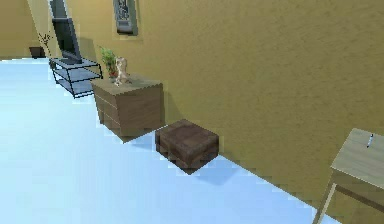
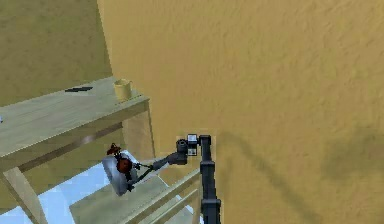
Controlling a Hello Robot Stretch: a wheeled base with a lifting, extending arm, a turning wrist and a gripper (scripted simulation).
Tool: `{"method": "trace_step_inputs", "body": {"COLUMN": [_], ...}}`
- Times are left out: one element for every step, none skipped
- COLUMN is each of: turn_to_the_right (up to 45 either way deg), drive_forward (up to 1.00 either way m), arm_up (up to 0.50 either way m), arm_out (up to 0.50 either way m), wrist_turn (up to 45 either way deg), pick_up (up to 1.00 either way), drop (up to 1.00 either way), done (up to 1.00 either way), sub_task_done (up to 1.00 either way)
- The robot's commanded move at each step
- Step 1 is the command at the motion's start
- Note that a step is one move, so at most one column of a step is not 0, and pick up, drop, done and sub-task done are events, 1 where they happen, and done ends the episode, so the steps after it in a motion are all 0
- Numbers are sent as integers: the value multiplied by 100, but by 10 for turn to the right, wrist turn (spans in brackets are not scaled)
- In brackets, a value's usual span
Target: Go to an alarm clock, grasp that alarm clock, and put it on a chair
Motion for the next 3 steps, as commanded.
{"method": "trace_step_inputs", "body": {"turn_to_the_right": [0,0,0], "drive_forward": [0,0,0], "arm_up": [0,10,0], "arm_out": [0,0,-8], "wrist_turn": [0,0,0], "pick_up": [0,0,0], "drop": [100,0,0], "done": [0,0,0], "sub_task_done": [0,0,0]}}
